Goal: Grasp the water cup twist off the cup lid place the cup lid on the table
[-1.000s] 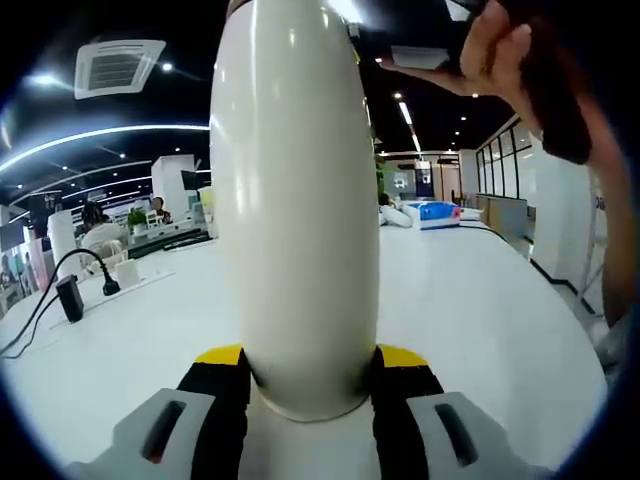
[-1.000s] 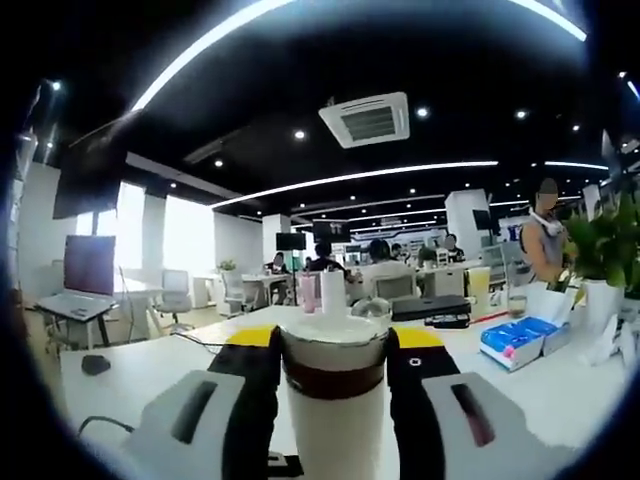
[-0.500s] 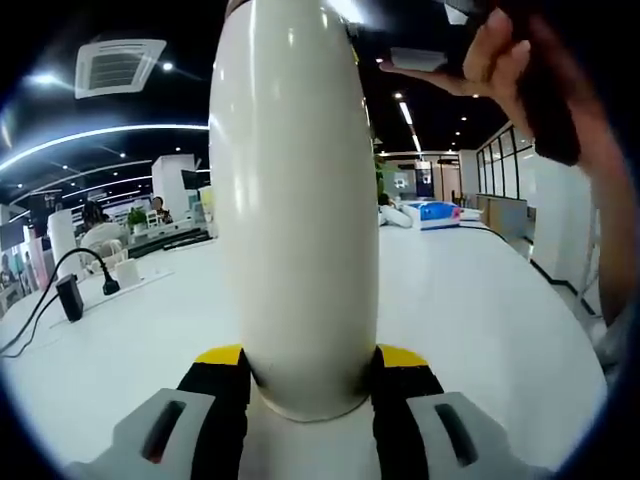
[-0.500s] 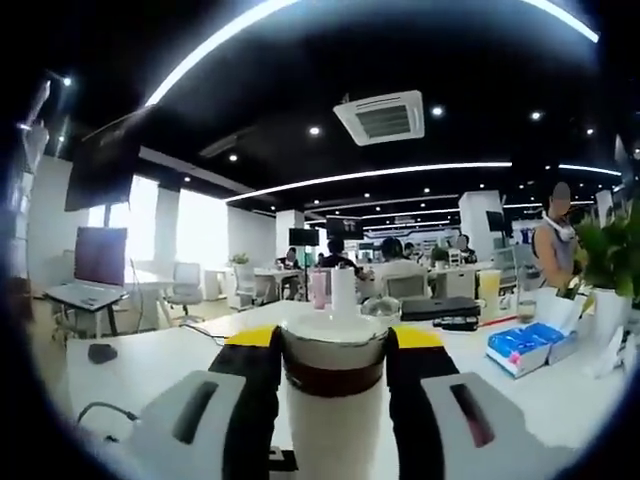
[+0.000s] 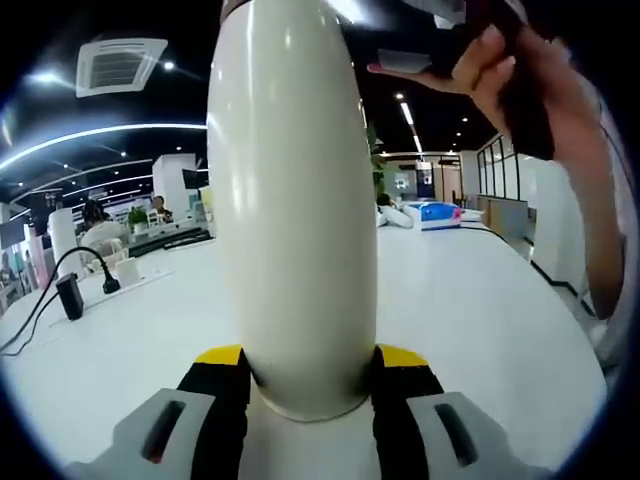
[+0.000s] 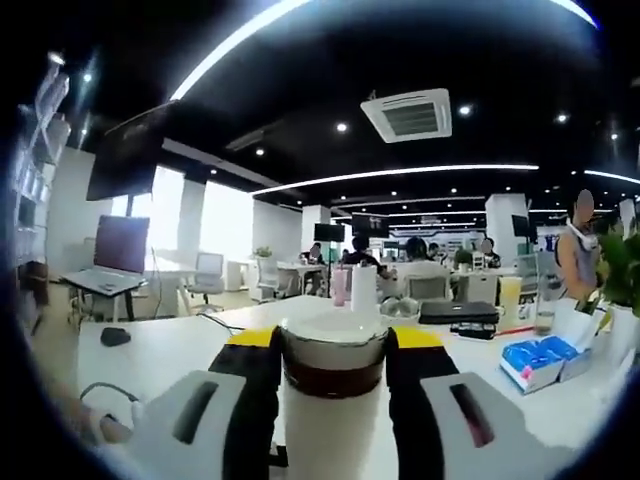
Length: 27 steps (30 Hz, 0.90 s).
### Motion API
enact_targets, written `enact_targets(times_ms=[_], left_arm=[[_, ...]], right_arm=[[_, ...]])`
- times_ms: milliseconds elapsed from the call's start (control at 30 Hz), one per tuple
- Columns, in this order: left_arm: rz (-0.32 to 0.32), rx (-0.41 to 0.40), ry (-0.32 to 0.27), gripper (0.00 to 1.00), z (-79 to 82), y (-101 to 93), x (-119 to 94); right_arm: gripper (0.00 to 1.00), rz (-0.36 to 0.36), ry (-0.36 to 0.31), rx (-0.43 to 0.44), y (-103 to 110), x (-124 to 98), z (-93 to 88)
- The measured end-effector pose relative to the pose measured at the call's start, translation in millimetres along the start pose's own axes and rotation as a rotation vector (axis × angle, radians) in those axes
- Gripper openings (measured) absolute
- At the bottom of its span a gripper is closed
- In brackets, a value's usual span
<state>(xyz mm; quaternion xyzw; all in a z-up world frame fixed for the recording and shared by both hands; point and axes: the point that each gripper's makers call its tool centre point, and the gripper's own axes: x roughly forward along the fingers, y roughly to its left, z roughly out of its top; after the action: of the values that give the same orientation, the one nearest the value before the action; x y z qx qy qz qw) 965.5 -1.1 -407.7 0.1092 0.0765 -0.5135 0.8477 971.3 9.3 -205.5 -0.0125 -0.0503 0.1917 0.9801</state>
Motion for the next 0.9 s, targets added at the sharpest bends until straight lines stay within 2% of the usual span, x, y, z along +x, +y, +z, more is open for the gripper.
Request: enact_targets(times_ms=[167, 433, 600, 900], left_arm=[[0.003, -0.001, 0.001, 0.49, -0.1, 0.0, 0.0], [0.005, -0.002, 0.001, 0.49, -0.1, -0.1, -0.1], [0.006, -0.002, 0.001, 0.49, -0.3, -0.2, -0.4], [0.007, -0.002, 0.0, 0.49, -0.2, -0.2, -0.4]], right_arm=[[0.44, 0.042, 0.0, -0.021, 2.1, -0.5, -0.5], [0.44, 0.132, 0.01, -0.005, 1.8, 0.5, -0.6], [0.44, 0.194, 0.008, 0.035, 1.5, 0.2, -1.4], [0.44, 0.286, 0.009, 0.025, 3.2, 2.3, -1.2]])
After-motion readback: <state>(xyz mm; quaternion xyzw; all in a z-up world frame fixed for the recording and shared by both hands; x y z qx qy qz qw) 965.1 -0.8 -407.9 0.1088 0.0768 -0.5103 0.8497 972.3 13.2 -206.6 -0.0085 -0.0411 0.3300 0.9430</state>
